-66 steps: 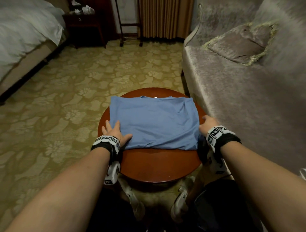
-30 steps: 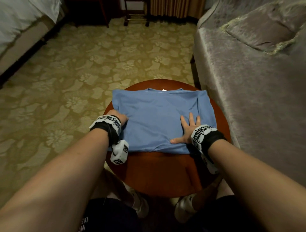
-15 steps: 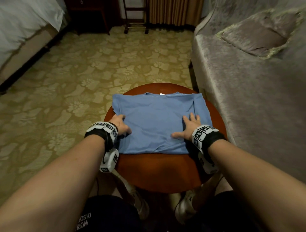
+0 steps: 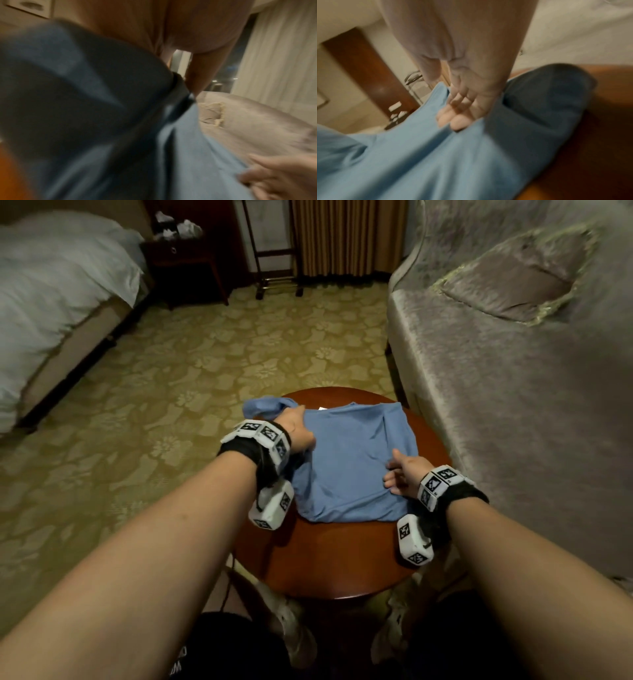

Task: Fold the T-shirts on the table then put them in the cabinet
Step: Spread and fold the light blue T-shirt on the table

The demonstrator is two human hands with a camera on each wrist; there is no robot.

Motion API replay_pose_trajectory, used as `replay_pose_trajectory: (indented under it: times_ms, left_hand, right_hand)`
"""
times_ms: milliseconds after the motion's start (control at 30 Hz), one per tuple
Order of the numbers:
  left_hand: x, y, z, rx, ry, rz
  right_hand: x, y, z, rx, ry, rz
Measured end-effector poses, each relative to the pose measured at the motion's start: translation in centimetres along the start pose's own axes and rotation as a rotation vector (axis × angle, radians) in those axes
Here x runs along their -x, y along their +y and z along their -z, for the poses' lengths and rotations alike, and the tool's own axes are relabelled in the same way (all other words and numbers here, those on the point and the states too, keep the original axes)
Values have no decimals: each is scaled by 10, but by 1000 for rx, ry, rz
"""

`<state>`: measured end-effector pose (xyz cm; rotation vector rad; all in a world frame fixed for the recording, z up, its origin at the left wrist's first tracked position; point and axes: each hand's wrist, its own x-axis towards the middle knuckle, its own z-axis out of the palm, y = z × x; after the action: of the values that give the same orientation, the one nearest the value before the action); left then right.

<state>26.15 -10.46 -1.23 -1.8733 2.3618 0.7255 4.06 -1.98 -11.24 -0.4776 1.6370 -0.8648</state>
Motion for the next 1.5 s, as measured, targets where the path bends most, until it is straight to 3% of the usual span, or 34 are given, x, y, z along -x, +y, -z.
replay_pose_trajectory:
  times_ms: [133, 233, 267, 333, 433, 500, 633, 700, 767, 800, 900, 933, 1000, 1067, 1100, 1133, 1200, 1267, 1300, 1333, 1400, 1433, 1500]
  left_hand:
    - [-4, 76, -21, -29, -84, -109]
    - [5, 123, -46, 273, -246, -135]
    - [3, 126, -54, 425, -284, -78]
    - [-4, 115, -61, 513, -215, 23]
    - [-15, 81, -71, 183, -64, 148]
    - [-14, 60, -90, 36, -114, 281]
    - [-15, 44, -120, 61, -167, 457]
    - [-19, 41, -126, 69, -212, 437]
    - [-20, 36, -125, 47, -169, 349]
    - [-21, 34, -122, 48, -146, 319]
    - [-26, 19, -106, -10, -124, 232]
    - [-30, 14, -102, -26, -136, 210]
    - [-28, 6, -92, -55, -166, 150]
    - [-27, -7, -86, -71, -162, 98]
    - [-27, -15, -83, -82, -155, 92]
    - [-26, -23, -80, -81, -146, 83]
    - [-26, -43, -72, -68, -113, 115]
    - [-24, -61, -64, -107, 44, 214]
    - [-22, -67, -62, -132, 158, 266]
    - [-20, -70, -61, -137, 256, 283]
    - [-19, -64, -61, -110, 322, 232]
    - [-20, -58, -63, -100, 301, 198]
    - [-23, -44, -70, -127, 130, 187]
  right_hand:
    - [-5, 2, 13, -63, -86, -10]
    - [-9, 0, 28, -93, -140, -14]
    - [-10, -3, 33, -53, -90, 7]
    - [-13, -5, 38, -54, -87, 54]
    - [-38, 6, 41, -1, -178, 6]
    - [-40, 5, 39, 176, -162, -4]
    - [-19, -6, 35, 436, -91, 22]
    - [-16, -7, 35, 435, -65, -29]
    - [-11, -15, 33, 514, -38, -49]
    - [-10, -21, 33, 564, 44, -10]
    - [-3, -40, 22, 573, 394, 295]
    - [1, -45, 10, 583, 416, 404]
    - [4, -48, -25, 681, 216, 532]
    - [2, -44, -59, 878, -69, 507]
    - [-3, -42, -70, 1000, -131, 479]
    - [-9, -41, -76, 1087, -112, 458]
    - [-19, -43, -72, 1093, 117, 421]
    - [-28, -44, -56, 1000, 395, 287]
    - [-30, -45, -48, 989, 464, 232]
    - [-30, -48, -43, 1000, 485, 218]
    - [-33, -53, -42, 1109, 441, 299]
    - [-37, -54, -43, 1172, 387, 369]
    - [-41, -56, -49, 1290, 220, 458]
